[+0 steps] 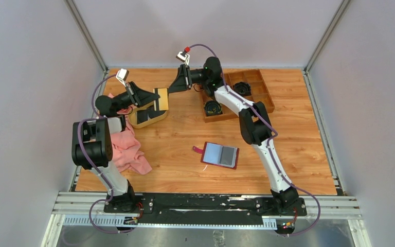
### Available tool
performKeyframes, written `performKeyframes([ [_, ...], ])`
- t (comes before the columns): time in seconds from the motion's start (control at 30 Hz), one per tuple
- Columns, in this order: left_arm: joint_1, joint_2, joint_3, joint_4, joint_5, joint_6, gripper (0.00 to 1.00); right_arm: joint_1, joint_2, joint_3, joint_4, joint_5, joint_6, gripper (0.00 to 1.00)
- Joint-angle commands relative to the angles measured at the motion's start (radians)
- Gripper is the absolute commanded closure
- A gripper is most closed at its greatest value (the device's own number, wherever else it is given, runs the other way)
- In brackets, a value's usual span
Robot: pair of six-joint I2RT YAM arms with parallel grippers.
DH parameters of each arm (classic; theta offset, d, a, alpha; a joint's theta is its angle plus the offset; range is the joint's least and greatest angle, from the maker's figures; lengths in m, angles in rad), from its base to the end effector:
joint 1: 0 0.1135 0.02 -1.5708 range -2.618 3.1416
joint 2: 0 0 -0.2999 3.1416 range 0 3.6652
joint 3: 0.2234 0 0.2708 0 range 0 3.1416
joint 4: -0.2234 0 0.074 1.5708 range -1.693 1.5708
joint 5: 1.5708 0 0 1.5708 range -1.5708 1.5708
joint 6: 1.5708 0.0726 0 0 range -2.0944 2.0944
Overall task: Put the credit cards into the card holder
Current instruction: Pick up the credit card from the storage box.
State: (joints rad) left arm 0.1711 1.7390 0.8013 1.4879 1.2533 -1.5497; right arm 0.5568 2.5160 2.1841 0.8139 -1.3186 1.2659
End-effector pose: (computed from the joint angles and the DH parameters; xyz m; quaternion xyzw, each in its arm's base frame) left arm 0.3637 -0.0071 0.2823 0.0338 0.6459 -0.6706 0.3633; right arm 0.4840 0.3841 0.3025 -0.3493 0.5658 0.7288 0.1635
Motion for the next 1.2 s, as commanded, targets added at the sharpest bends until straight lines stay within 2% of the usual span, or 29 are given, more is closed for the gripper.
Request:
performKeyframes([
  [0.0, -0.015, -0.022, -0.004, 0.065, 0.035, -0.004, 1.0, 0.004, -0.023, 0.041, 0.081, -0.02, 0.037, 0.48],
  [0.27, -0.014, -0.006, -0.004, 0.066, 0.037, -0.005, 1.0, 0.004, -0.047, 0.03, 0.15, -0.036, 0.086, 0.44],
  [0.53, -0.013, -0.011, -0.005, 0.066, 0.037, -0.006, 1.0, -0.006, -0.049, 0.015, 0.082, -0.023, 0.045, 0.53],
  [0.87, -0.013, -0.01, -0.005, 0.066, 0.037, -0.006, 1.0, -0.016, -0.065, -0.004, 0.083, -0.03, 0.046, 0.54],
  [1.17, -0.013, -0.014, -0.005, 0.066, 0.037, -0.006, 1.0, -0.023, -0.072, -0.028, 0.084, -0.038, 0.038, 0.6],
])
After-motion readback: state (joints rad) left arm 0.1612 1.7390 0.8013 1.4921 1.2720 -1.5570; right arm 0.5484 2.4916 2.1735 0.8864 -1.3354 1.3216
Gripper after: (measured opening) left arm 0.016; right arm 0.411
